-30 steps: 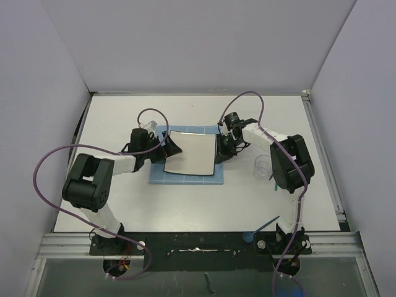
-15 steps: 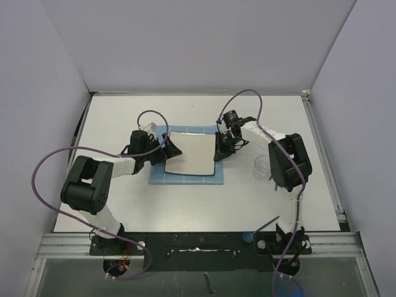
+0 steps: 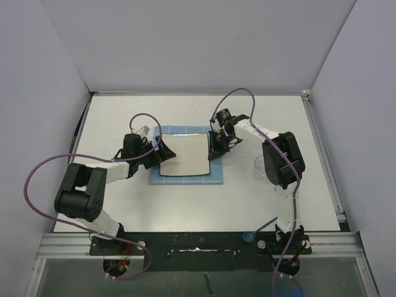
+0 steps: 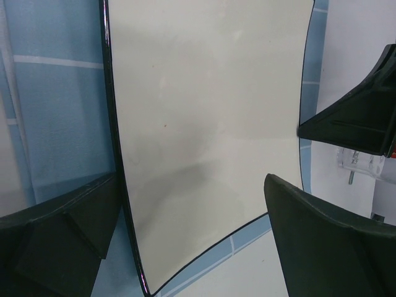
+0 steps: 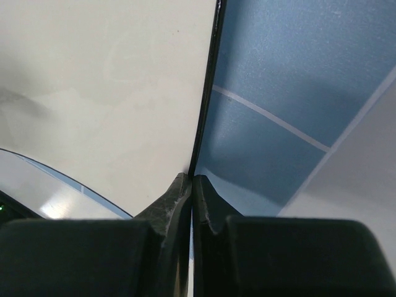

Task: Set the dinner table for one person
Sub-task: Adjust the plate on the napkin.

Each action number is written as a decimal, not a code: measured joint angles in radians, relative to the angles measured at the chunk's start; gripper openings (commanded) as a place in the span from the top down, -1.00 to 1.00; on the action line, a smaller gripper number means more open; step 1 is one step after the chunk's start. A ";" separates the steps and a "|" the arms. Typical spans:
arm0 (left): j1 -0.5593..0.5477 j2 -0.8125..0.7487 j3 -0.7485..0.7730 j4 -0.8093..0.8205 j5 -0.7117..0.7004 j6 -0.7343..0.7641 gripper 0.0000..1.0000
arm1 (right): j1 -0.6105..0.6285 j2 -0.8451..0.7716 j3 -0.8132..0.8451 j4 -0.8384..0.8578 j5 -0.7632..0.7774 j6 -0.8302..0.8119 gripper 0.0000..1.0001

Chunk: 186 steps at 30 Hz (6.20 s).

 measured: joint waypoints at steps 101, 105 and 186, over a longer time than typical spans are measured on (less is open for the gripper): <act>-0.005 -0.039 -0.003 -0.066 -0.003 0.011 -0.94 | 0.029 -0.109 -0.172 0.122 0.026 0.023 1.00; -0.005 -0.039 -0.003 -0.066 -0.003 0.016 -0.94 | 0.029 -0.109 -0.172 0.122 0.026 0.023 1.00; 0.152 -0.562 0.576 -0.929 -0.347 0.140 -0.95 | -0.445 -0.756 -0.123 -0.163 0.121 -0.182 -0.96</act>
